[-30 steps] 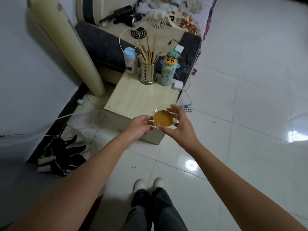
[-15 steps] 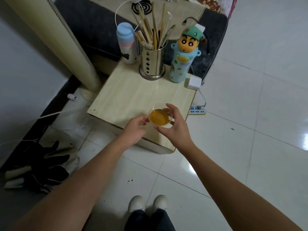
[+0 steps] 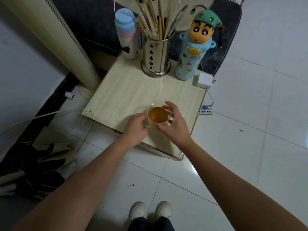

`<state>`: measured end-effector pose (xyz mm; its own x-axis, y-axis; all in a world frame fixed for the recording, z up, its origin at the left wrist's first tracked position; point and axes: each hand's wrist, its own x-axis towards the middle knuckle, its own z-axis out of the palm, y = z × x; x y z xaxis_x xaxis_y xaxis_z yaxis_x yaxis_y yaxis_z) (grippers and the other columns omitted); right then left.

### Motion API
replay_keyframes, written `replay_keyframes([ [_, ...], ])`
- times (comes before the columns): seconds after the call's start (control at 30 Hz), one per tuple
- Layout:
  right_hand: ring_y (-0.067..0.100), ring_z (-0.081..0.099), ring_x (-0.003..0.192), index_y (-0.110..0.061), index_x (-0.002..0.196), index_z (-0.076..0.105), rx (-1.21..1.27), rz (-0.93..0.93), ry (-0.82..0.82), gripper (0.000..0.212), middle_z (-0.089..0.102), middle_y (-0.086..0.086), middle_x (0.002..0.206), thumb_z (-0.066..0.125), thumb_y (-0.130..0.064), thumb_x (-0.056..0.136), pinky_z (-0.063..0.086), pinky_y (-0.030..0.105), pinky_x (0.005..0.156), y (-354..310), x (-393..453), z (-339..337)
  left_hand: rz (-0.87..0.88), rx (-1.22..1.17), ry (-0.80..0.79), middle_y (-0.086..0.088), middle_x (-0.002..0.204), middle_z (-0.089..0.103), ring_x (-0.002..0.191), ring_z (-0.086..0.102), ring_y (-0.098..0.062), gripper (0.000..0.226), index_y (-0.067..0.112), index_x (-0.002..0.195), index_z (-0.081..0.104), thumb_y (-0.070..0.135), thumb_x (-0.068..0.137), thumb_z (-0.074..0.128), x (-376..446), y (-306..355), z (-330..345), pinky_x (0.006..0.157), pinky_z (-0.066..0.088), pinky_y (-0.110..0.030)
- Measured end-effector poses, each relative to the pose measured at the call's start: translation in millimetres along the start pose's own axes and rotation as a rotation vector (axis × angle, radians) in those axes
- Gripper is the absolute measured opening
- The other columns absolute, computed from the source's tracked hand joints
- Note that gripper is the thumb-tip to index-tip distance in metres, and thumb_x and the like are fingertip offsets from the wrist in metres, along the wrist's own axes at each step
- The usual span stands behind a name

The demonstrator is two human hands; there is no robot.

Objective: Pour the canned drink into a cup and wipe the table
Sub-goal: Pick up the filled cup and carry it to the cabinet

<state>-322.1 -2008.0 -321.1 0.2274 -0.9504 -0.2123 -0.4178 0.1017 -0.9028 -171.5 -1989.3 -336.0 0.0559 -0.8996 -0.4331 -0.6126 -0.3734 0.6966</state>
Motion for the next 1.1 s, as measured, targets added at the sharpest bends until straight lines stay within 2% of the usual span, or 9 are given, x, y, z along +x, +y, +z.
replay_keyframes([
  [0.1, 0.005, 0.044, 0.112, -0.022, 0.136, 0.032, -0.022, -0.003, -0.007, 0.081, 0.049, -0.004, 0.130, 0.079, -0.026, 0.070, 0.044, 0.024, 0.094, 4, 1, 1, 0.017, 0.044, 0.000, -0.011, 0.127, 0.053, 0.120, 0.044, -0.028, 0.045, 0.008, 0.125, 0.055, 0.002, 0.080, 0.057, 0, -1, 1, 0.104, 0.036, -0.043],
  [0.3, 0.004, 0.045, 0.111, -0.022, 0.136, 0.031, -0.019, 0.014, -0.028, 0.081, 0.049, -0.004, 0.132, 0.078, -0.025, 0.070, 0.044, 0.025, 0.094, 9, 3, 4, 0.019, 0.079, 0.006, -0.009, 0.137, 0.045, 0.129, 0.035, -0.024, 0.049, 0.008, 0.129, 0.050, 0.000, 0.081, 0.056, 0, -5, 3, 0.109, 0.030, -0.034],
  [0.5, 0.002, 0.043, 0.112, -0.023, 0.136, 0.030, -0.060, -0.009, -0.022, 0.081, 0.048, -0.004, 0.133, 0.078, -0.027, 0.071, 0.042, 0.022, 0.094, 11, 3, 7, 0.034, 0.108, 0.033, -0.005, 0.139, 0.042, 0.130, 0.031, -0.021, 0.051, 0.010, 0.131, 0.048, 0.000, 0.082, 0.056, -3, -7, 5, 0.106, 0.025, -0.026],
  [0.6, 0.003, 0.043, 0.114, -0.023, 0.137, 0.029, -0.071, -0.003, -0.025, 0.083, 0.048, -0.004, 0.134, 0.078, -0.028, 0.070, 0.041, 0.022, 0.095, 12, 2, 7, 0.048, 0.133, 0.025, -0.004, 0.141, 0.039, 0.131, 0.030, -0.020, 0.053, 0.011, 0.134, 0.045, 0.002, 0.083, 0.055, -5, -9, 5, 0.109, 0.025, -0.027],
  [0.73, 0.013, 0.041, 0.126, -0.019, 0.144, 0.018, -0.132, 0.009, -0.069, 0.095, 0.042, 0.001, 0.141, 0.078, -0.026, 0.071, 0.035, 0.022, 0.098, 10, 1, 2, 0.052, 0.211, 0.003, -0.003, 0.144, 0.035, 0.134, 0.027, -0.019, 0.055, 0.011, 0.137, 0.040, 0.006, 0.085, 0.054, -10, -10, 1, 0.111, 0.025, -0.030],
  [0.8, 0.016, 0.037, 0.130, -0.017, 0.146, 0.014, -0.201, 0.025, -0.083, 0.096, 0.038, 0.003, 0.144, 0.076, -0.023, 0.073, 0.031, 0.023, 0.100, 8, -3, -5, 0.039, 0.286, -0.014, -0.004, 0.147, 0.032, 0.136, 0.025, -0.020, 0.056, 0.011, 0.140, 0.035, 0.009, 0.086, 0.053, -16, -10, -4, 0.112, 0.023, -0.030],
  [0.9, 0.018, 0.033, 0.133, -0.016, 0.146, 0.015, -0.383, -0.001, -0.060, 0.084, 0.033, 0.003, 0.147, 0.069, -0.018, 0.080, 0.029, 0.028, 0.105, -6, -12, -23, 0.028, 0.395, -0.017, -0.005, 0.148, 0.030, 0.137, 0.024, -0.020, 0.057, 0.015, 0.142, 0.031, 0.016, 0.088, 0.051, -30, -3, -16, 0.111, 0.023, -0.034],
  [1.1, 0.023, 0.034, 0.131, -0.012, 0.142, 0.027, -0.838, -0.230, -0.049, 0.062, 0.037, 0.007, 0.144, 0.057, -0.022, 0.089, 0.029, 0.031, 0.107, -61, -40, -77, 0.126, 0.589, 0.050, -0.003, 0.149, 0.029, 0.136, 0.024, -0.020, 0.056, 0.018, 0.143, 0.028, 0.024, 0.091, 0.046, -67, 50, -55, 0.110, 0.021, -0.035],
])
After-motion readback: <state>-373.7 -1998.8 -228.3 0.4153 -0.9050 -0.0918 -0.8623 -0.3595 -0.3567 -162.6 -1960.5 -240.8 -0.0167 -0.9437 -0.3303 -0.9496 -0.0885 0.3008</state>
